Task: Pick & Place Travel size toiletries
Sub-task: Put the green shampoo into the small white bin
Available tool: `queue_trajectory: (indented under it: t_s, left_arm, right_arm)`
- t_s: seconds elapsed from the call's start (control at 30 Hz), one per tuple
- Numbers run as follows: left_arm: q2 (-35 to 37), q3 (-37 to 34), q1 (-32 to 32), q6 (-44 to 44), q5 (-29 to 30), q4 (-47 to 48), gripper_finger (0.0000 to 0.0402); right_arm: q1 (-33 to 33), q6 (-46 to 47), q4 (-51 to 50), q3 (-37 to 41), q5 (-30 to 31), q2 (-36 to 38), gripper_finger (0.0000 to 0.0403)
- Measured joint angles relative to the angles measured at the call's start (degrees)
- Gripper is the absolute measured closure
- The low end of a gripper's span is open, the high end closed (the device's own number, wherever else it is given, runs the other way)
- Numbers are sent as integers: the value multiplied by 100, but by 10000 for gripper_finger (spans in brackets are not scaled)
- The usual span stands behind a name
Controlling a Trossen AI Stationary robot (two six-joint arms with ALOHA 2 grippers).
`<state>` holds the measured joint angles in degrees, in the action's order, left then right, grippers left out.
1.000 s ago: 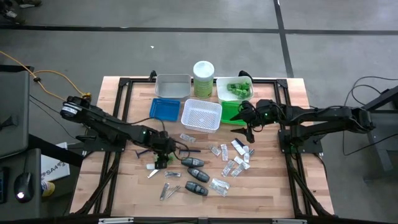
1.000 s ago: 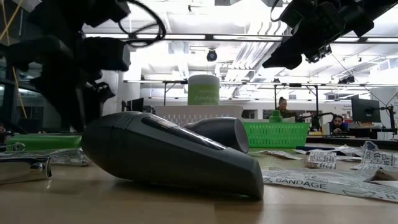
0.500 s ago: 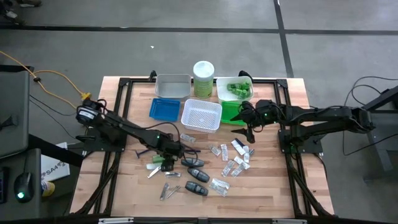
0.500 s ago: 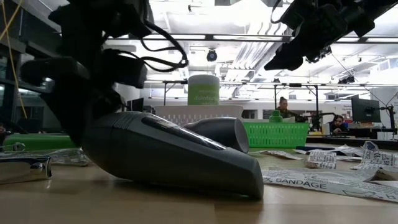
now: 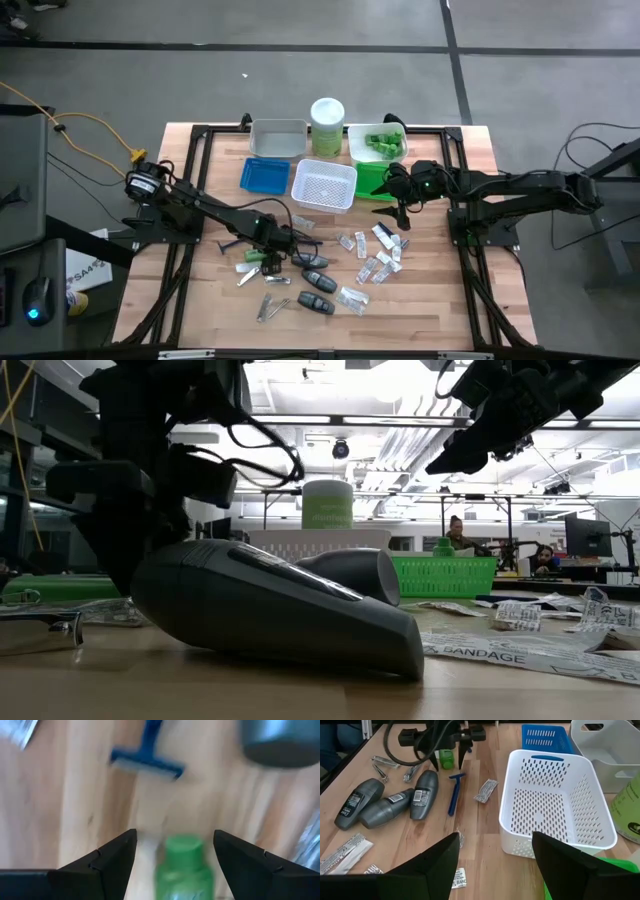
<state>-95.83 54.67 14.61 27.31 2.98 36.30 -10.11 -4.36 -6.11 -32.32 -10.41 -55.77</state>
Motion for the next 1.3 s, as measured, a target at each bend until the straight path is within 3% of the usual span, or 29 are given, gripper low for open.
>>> queue_trajectory:
  t_s: [0.2, 0.83, 1.3]
  left_arm:
    - [2, 214, 2, 226, 122, 525, 137]
    - [-170, 232, 2, 353, -127, 355, 139]
    - [-251, 236, 0, 329, -216, 471, 249]
  right_arm:
    - [0, 2, -13, 0, 1, 0, 159]
    - [0, 2, -66, 0, -7, 0, 159]
    - [0, 22, -131, 0, -7, 0, 159]
